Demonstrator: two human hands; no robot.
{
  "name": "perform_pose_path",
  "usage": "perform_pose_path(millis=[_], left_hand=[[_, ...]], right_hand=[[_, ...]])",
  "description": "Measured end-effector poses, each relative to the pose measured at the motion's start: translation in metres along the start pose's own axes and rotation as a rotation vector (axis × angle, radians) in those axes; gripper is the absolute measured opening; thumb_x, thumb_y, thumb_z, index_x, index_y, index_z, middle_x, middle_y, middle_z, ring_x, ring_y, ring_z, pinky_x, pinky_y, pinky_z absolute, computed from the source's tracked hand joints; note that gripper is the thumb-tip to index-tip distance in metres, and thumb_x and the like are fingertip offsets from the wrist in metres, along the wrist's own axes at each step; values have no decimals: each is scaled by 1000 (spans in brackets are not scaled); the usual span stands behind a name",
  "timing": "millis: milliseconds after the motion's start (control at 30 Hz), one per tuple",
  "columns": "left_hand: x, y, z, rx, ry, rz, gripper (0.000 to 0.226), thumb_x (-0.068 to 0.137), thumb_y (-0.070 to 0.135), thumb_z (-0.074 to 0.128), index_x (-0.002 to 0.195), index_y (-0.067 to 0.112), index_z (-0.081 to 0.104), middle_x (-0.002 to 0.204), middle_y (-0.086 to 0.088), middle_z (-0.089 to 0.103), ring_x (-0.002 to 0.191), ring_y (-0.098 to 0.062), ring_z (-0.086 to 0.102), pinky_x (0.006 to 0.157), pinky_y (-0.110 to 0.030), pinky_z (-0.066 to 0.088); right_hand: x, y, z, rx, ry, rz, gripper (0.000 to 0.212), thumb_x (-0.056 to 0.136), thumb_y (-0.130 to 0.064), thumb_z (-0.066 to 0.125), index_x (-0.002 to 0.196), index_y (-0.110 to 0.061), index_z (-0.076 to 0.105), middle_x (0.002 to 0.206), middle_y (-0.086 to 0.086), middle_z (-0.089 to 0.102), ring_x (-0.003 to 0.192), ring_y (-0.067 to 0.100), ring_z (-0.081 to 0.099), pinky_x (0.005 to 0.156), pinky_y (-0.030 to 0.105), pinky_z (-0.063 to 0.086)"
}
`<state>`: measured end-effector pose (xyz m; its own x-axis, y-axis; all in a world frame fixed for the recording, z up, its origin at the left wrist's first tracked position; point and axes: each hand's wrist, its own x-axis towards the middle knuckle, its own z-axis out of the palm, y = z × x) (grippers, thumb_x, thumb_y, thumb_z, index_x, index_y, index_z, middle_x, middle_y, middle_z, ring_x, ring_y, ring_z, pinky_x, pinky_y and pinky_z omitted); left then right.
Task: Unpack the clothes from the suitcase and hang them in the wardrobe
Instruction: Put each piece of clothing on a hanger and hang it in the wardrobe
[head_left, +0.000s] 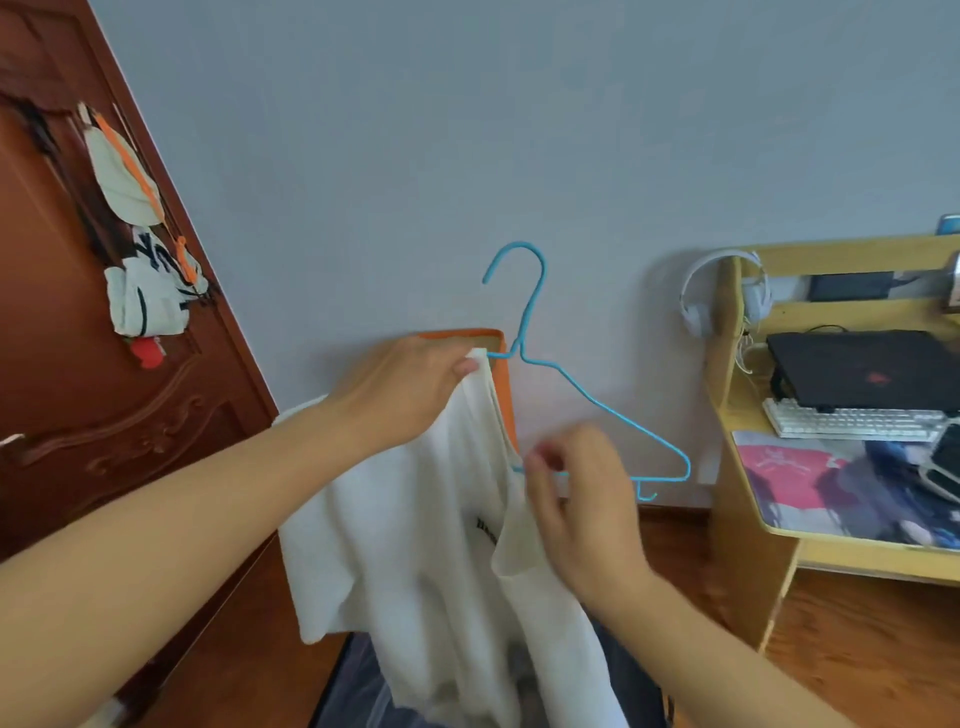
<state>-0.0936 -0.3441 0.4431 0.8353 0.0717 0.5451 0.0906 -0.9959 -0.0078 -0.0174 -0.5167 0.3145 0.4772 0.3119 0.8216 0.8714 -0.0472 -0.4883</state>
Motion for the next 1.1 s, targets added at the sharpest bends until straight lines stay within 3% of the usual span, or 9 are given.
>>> perform_pose_path(millis=[167,300,400,500,600,733,833,933,1100], left_hand=[[-7,-7,2,-9,-9,-43,26,107,28,48,125,20,64,107,-12,72,100,-36,60,69,-29,29],[-25,-51,-6,17,-37,-105,31,105,44,41,119,27,63,93,-11,71,93,-39,65,75,-42,51],[-58,-85,-8,76,-92,-57,46,101,63,26,122,36,56,106,-5,75,99,-33,70,82,-46,57],[-88,-110,3,211,-196,15,47,107,52,30,127,26,64,100,-7,77,82,-33,74,62,-46,59],[-99,-117,14,286,-107,88,36,108,40,38,122,20,65,91,-5,77,70,-30,73,49,-41,56],[-96,-101,17,156,88,-6,41,108,50,32,123,24,61,98,-5,77,81,-33,74,61,-46,59],[-93,-91,2,48,178,-114,38,105,47,39,122,24,63,96,-6,76,84,-35,72,67,-46,58],[-93,-80,-7,33,196,-98,34,104,52,37,122,31,58,98,-3,76,86,-33,72,68,-45,58],[-71,-48,-3,161,188,-14,36,103,54,33,124,35,55,95,0,76,81,-32,71,59,-41,56]], right_hand=[[-67,50,29,-143,-606,174,36,88,-31,58,123,-25,54,114,-15,63,110,9,59,111,29,20],[-62,108,-3,-286,-682,58,30,78,-9,62,107,-15,64,107,-1,64,98,30,64,87,40,50],[-40,136,-42,-407,-663,-228,44,66,2,61,105,-14,72,119,0,66,109,27,63,92,39,48],[-13,133,-67,-446,-624,-396,34,78,0,47,96,-13,73,114,3,69,107,25,64,94,36,48],[10,108,-65,-354,-494,-500,20,81,7,57,91,-6,68,107,9,64,95,31,62,78,42,54],[41,58,-30,-93,-331,-208,24,89,-4,67,112,-6,62,128,7,53,118,23,51,98,30,43],[52,54,-14,-122,-642,103,29,101,-52,38,114,-31,51,100,-5,60,102,22,59,80,30,40],[50,49,-3,-304,-804,-16,35,100,-59,20,87,-30,33,71,0,55,77,37,60,61,39,37],[70,5,28,-220,-451,-106,56,93,-63,9,86,-18,40,66,12,59,67,42,56,59,41,41]])
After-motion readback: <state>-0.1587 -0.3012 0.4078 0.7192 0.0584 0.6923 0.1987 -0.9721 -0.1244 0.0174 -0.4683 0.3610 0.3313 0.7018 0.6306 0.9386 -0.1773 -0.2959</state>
